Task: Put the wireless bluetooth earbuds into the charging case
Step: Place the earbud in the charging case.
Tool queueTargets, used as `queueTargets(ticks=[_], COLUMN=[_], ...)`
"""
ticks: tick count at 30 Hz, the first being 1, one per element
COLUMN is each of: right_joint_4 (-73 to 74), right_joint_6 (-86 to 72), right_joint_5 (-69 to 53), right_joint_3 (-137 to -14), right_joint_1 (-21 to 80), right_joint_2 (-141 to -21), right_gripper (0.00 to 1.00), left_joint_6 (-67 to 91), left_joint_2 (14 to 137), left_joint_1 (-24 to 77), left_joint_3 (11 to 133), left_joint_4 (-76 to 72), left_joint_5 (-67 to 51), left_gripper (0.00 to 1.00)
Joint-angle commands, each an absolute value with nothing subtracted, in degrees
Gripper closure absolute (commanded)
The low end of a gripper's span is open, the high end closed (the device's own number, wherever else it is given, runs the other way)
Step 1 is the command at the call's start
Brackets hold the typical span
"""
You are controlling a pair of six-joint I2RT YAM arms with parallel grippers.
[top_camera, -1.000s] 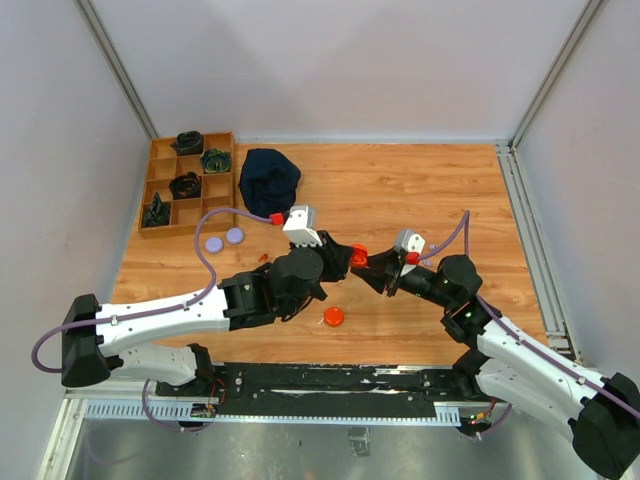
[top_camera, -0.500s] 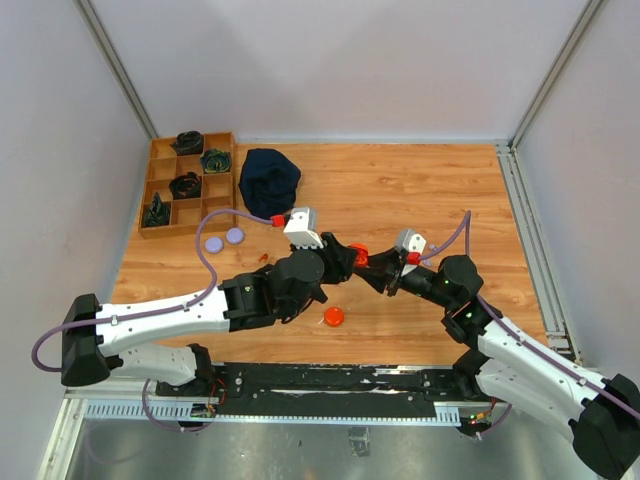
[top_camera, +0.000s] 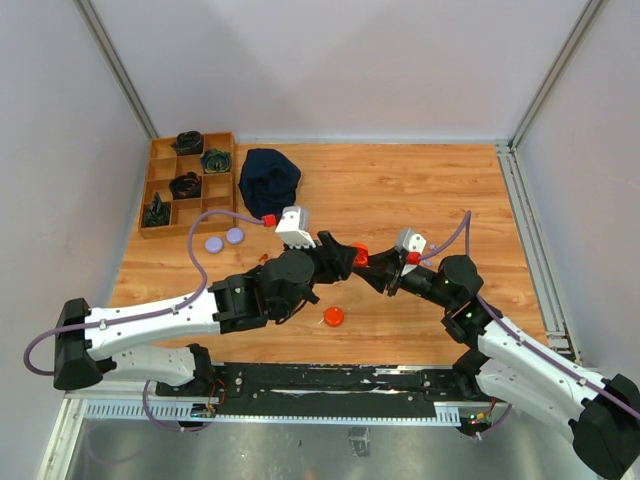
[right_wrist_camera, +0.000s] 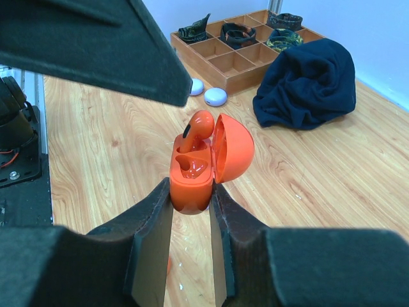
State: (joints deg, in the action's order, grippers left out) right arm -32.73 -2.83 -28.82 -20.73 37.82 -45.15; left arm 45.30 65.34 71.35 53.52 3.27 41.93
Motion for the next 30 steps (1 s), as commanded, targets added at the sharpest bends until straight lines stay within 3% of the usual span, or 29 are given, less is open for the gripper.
queueTargets(ticks=[1,30], right_joint_4=[-34.45,-34.51], right_joint_6=[-3.03,-3.53], right_joint_5=[-28.19,-29.2], right_joint_3=[-21.83,-22.01], right_joint_1=[37.77,37.74], right_joint_2=[-44.78,-44.65], right_gripper=[0.9,0.9], left_joint_6=[46.01,54.06], left_joint_2=[63.3,68.14], left_joint_1=[71.81,68.38], left_joint_3=[53.13,57.86], left_joint_4=[2.95,13.81], left_joint_5=[44.06,38.86], left_gripper=[0.42,0.43])
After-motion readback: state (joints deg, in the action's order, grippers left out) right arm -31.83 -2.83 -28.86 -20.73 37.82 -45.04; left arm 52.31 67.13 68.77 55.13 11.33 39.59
